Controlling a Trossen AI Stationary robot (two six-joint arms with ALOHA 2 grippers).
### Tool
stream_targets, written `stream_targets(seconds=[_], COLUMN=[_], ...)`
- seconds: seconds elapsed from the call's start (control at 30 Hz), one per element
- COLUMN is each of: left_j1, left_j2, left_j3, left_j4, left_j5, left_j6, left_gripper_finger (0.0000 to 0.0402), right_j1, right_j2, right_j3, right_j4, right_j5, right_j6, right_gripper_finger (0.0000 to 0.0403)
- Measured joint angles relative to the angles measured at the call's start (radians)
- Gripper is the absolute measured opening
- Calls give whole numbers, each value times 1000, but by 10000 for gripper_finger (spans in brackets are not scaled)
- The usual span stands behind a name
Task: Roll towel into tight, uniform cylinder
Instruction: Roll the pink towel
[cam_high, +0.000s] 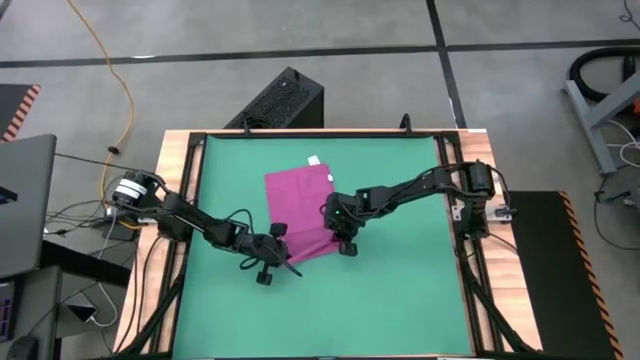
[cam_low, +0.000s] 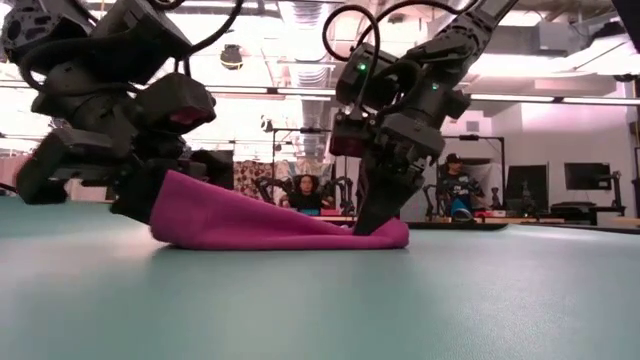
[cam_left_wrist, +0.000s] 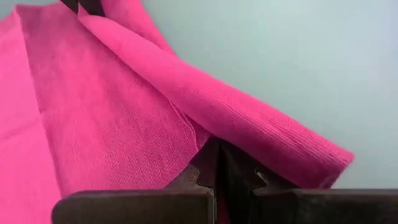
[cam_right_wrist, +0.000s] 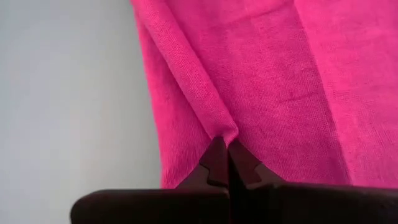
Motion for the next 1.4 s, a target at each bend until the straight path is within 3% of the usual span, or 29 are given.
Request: stream_targets(seconds=[0.37, 0.5, 0.57, 0.7, 0.93, 1.13, 1.4], left_j1=[-73, -114, -153, -235, -206, -152, -114], left_j2=[-333, -424, -446, -420, -266, -217, -217], left_j3=[0, 1, 1, 4, 5, 21, 21], left_j4=[-361, -370, -325, -195, -105, -109, -164], left_j5=[-193, -230, -250, -277, -246, -238, -307], left_j6=[-101, -134, -80, 51, 97, 111, 101], left_gripper_finger=[0, 0, 0, 0, 0, 0, 0], right_j1=[1, 1, 1, 1, 1, 1, 2], right_j2=[3, 4, 5, 5, 6, 6, 7], right_j3=[-3, -3, -4, -4, -5, -5, -5], right_j4=[10, 16, 18, 26, 28, 29, 38], right_j5=[3, 5, 5, 6, 8, 8, 9], right_j6=[9, 23, 23, 23, 23, 23, 22], right_gripper_finger=[4, 4, 4, 5, 5, 6, 6])
